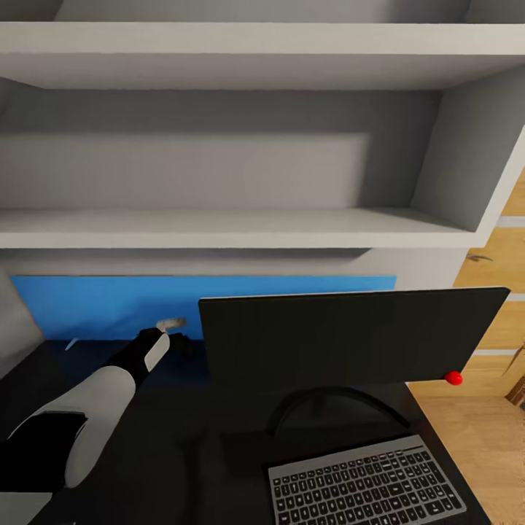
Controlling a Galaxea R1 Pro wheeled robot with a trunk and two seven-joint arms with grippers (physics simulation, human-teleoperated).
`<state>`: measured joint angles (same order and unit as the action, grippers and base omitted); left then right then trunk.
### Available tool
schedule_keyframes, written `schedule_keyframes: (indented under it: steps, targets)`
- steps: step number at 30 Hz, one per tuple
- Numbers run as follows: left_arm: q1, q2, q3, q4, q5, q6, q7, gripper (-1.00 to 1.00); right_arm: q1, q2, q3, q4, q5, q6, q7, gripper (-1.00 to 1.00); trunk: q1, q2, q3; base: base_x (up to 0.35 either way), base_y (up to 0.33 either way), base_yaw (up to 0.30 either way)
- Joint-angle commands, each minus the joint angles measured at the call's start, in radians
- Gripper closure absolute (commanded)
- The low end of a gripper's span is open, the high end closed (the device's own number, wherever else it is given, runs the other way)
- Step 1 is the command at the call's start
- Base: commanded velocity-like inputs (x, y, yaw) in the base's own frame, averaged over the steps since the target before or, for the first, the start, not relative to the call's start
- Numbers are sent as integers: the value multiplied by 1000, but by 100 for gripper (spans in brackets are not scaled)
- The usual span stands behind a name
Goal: In the bedroom, organize the workspace by keeping the computer under the desk, ensuring the monitor is on the desk, placing the keyboard on the desk next to the monitor, placing the mouse on the desk next to the keyboard, moving the folder from the swivel chair onto the desk next to the mouse, stacking the notebook on top of the folder with the pen on top of the notebook, and positioning the swivel chair next to the desk.
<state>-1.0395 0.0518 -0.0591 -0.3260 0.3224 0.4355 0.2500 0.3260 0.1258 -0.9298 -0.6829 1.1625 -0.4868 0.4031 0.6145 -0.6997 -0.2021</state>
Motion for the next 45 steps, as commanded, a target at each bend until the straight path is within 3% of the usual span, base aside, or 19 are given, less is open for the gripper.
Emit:
schedule_keyframes:
  steps: [1, 13, 45]
  targets:
    - [-4, 3, -3, -2, 11, 5, 8, -100, -1, 1, -6, -3, 6, -6, 6, -100, 0, -1, -3, 0, 0, -64]
    - [-41, 10, 10, -1, 7, 2, 20, -100, -1, 2, -6, -3, 6, -7, 3, -100, 0, -1, -22, 0, 0, -53]
    - [-38, 15, 12, -1, 5, -10, 19, -100, -1, 2, -6, -7, 4, -7, 5, -100, 0, -1, -61, 0, 0, -2]
